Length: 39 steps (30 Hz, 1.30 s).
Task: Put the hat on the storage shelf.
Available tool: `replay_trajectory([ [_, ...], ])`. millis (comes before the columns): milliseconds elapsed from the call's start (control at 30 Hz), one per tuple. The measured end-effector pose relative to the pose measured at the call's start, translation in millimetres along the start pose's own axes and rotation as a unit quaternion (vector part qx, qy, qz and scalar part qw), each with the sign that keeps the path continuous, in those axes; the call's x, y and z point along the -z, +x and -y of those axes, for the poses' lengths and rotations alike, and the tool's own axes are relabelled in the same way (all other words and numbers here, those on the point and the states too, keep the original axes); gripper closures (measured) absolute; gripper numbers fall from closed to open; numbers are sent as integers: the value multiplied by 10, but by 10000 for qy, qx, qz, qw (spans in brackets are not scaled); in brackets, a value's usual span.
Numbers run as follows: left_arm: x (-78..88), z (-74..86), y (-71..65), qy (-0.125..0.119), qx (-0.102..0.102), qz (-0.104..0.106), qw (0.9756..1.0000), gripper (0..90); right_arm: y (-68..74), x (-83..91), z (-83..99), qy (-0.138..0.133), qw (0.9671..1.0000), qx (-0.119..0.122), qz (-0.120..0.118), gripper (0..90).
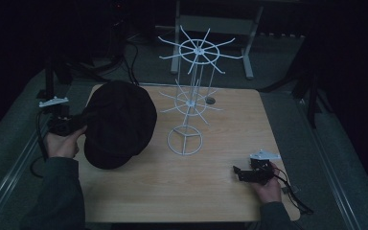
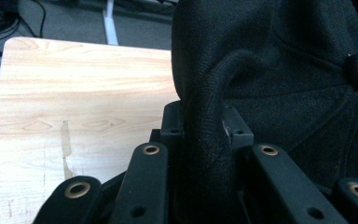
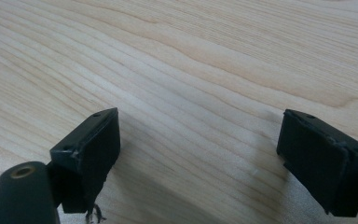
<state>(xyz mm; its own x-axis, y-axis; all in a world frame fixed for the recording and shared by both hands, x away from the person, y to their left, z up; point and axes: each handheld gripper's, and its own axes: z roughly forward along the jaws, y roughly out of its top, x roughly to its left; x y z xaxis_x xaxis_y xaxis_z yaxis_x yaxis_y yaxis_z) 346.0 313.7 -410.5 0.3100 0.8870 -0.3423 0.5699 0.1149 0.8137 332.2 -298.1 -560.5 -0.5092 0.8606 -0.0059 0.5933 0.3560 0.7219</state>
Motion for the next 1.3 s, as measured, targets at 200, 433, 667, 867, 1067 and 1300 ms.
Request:
replay_trajectory([
  [200,70,-35,-12,-101,-39,109,9999,763,0,0,0,3,10000,2,-1,132],
  [433,147,-78,0,-220,-41,519,9984,762,-2,0,0,-1,10000,14,1,132],
  [667,207,-119,-8,-335,-20,706,9969,762,-2,0,0,0,10000,10,0,132],
  [867,224,-142,-31,-406,-18,808,9959,762,-1,0,0,-3,10000,4,1,131],
  [1067,236,-180,-69,-455,-54,935,9946,762,-1,0,0,-1,10000,9,1,132],
  [1300,245,-241,-125,-502,-150,1067,9929,760,-1,0,-1,-1,10000,2,-1,131],
])
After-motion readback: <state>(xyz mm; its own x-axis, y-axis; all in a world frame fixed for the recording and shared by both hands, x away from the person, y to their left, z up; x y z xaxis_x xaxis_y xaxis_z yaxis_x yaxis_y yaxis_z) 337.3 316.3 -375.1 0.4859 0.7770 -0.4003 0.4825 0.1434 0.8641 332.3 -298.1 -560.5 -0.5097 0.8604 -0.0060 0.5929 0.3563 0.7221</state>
